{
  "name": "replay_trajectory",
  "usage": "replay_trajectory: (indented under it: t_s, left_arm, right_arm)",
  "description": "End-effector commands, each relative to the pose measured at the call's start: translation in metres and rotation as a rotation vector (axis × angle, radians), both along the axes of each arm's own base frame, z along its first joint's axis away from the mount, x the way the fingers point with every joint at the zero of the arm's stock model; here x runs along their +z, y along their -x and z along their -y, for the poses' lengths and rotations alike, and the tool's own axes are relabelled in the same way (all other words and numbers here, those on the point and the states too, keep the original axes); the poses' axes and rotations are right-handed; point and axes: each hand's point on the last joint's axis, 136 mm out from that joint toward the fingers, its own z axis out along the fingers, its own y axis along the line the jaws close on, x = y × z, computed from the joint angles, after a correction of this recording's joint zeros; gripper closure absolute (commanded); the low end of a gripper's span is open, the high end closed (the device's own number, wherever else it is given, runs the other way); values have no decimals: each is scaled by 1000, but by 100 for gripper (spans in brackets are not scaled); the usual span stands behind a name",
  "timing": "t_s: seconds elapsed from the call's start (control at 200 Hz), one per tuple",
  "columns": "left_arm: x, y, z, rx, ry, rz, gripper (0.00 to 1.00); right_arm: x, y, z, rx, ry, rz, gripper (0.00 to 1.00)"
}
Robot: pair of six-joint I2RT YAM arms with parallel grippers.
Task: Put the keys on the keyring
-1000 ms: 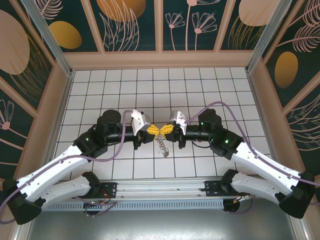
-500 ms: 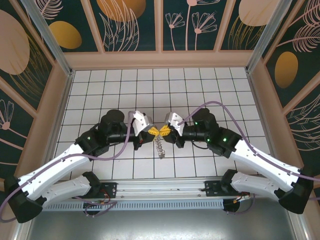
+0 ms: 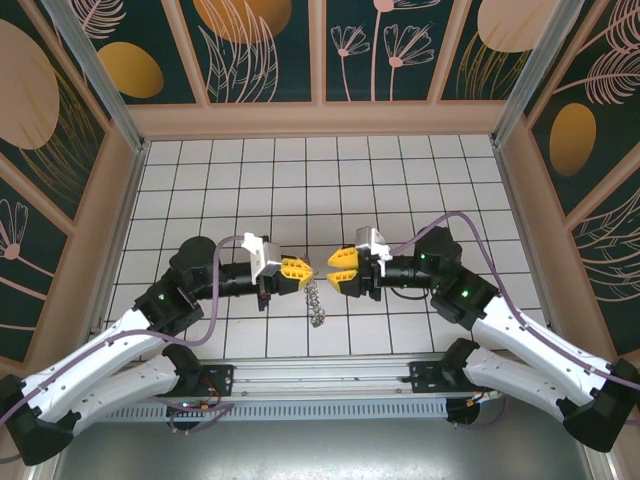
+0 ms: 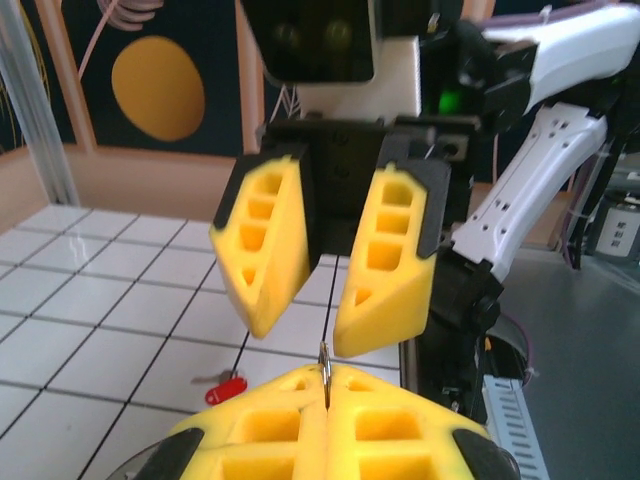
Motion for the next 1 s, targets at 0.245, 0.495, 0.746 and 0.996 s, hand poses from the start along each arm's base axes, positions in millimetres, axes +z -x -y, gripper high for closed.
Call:
replay_trajectory:
  t_s: [0.245,0.495,0.746,0.996]
  left_arm:
    - [20,9,1,-49,72,44,100]
    - [6,3,6,-39,29,29,100]
    - [-7,-1,9,-37,9,34,100]
    - [-20,-18,11,47,-29,-23,100]
  right_arm:
    - [13,13,1,75,-72,9,67]
    - [-1,-28,13,-163,-55,-91,54]
    - [-28,-75,53,-512,-39,-273,45]
    - [-105,-147,124,-993,219,-606,40]
